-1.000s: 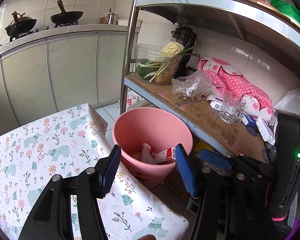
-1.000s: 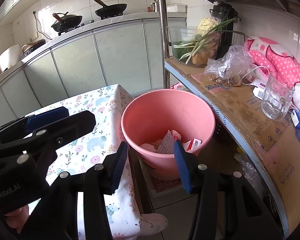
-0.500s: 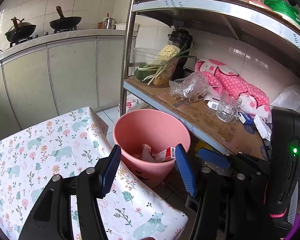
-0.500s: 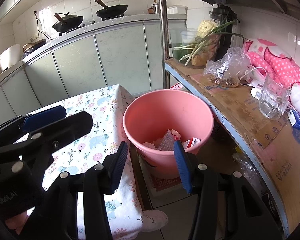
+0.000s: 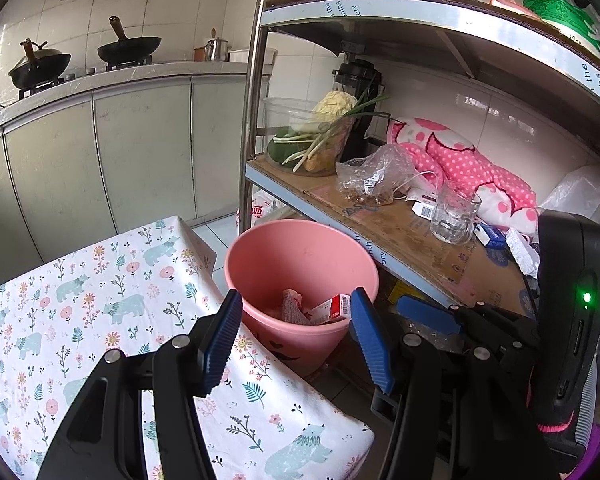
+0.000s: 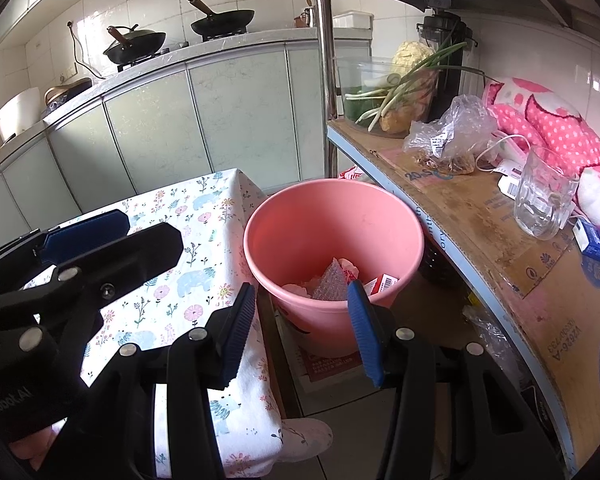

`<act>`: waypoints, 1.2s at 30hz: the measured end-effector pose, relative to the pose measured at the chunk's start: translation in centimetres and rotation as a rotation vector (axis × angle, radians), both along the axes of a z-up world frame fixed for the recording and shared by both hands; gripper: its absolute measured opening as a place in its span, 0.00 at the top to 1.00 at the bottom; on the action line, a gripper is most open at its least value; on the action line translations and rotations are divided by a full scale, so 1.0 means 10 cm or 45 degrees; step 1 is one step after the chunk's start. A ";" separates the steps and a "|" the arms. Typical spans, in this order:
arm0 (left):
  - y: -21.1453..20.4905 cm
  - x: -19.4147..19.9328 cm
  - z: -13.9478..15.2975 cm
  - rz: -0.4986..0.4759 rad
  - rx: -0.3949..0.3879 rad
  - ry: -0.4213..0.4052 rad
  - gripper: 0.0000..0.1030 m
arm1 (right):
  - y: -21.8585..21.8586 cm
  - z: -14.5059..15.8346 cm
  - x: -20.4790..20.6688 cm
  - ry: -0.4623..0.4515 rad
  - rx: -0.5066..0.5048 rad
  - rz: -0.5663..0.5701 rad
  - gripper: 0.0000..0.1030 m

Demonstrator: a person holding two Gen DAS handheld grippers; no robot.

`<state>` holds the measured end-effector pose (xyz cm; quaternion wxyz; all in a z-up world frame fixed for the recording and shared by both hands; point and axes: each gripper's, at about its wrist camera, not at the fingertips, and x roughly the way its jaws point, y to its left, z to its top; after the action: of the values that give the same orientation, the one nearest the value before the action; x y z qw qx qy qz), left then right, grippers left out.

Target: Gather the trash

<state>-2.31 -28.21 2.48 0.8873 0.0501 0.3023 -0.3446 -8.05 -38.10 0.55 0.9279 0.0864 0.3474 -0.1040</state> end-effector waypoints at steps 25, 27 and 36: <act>0.00 0.00 0.00 -0.001 -0.001 0.003 0.46 | 0.05 -0.06 0.02 0.017 -0.004 0.012 0.52; 0.00 0.00 0.00 -0.002 -0.002 0.002 0.46 | 0.05 -0.06 0.02 0.017 -0.004 0.012 0.52; 0.01 -0.01 0.00 -0.005 -0.002 0.005 0.46 | 0.05 -0.07 0.02 0.022 -0.006 0.012 0.52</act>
<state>-2.40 -28.15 2.43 0.8861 0.0493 0.3037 -0.3467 -7.83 -37.56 -0.15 0.9256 0.0814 0.3556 -0.1012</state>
